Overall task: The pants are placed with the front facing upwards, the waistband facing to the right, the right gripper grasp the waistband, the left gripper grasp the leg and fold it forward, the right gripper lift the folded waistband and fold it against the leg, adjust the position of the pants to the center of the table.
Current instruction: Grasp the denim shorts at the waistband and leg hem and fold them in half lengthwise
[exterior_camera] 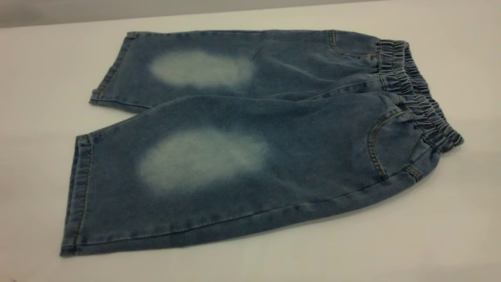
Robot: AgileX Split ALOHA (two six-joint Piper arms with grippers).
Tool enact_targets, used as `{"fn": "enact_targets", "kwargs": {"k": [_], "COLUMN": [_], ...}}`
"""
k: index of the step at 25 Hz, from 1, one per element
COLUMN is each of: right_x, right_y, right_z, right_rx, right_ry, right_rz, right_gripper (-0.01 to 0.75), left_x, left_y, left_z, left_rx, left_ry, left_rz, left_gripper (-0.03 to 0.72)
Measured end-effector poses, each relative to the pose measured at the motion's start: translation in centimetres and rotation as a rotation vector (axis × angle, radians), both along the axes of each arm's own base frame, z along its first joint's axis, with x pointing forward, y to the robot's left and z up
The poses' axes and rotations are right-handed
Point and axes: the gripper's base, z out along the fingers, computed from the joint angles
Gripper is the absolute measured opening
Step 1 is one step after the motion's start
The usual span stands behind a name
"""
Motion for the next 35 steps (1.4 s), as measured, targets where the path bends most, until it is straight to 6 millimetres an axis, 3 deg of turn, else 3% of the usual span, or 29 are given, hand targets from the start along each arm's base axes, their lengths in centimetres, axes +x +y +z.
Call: {"fn": "enact_targets", "kwargs": {"k": [5,9,13,18,19,28,35], "right_x": [3.2,6.5,10.0,14.0,17.2,21.8,24.6], "right_y": [0.3,0.7,1.2,1.7,2.2,2.8,3.4], "right_z": [2.4,2.8,1.9,0.1,-2.5,-7.5,-11.3], "right_rx": [0.065,0.102,0.151,0.203,0.260,0.354,0.425], "right_ry": [0.018,0.100,0.193,0.295,0.426,0.563,0.654], "right_rz": [0.012,0.047,0.086,0.119,0.156,0.164,0.215], "right_gripper": [0.565,0.565,0.565,0.565,0.565,0.565,0.565], "left_x": [3.7,7.5,11.5,16.5,20.6,25.4,26.2], "left_y": [-0.5,-1.0,-1.3,-1.8,-1.8,-2.0,-2.1], "left_z": [2.0,3.1,3.0,1.2,-1.0,-2.4,-1.4], "left_rx": [-0.031,-0.073,-0.106,-0.177,-0.165,-0.137,-0.106], "left_ry": [-0.025,-0.032,-0.011,0.017,0.015,0.104,0.078], "left_rz": [-0.021,-0.040,-0.044,-0.032,-0.023,-0.031,-0.053], "left_gripper": [0.548,0.548,0.548,0.548,0.548,0.548,0.548]}}
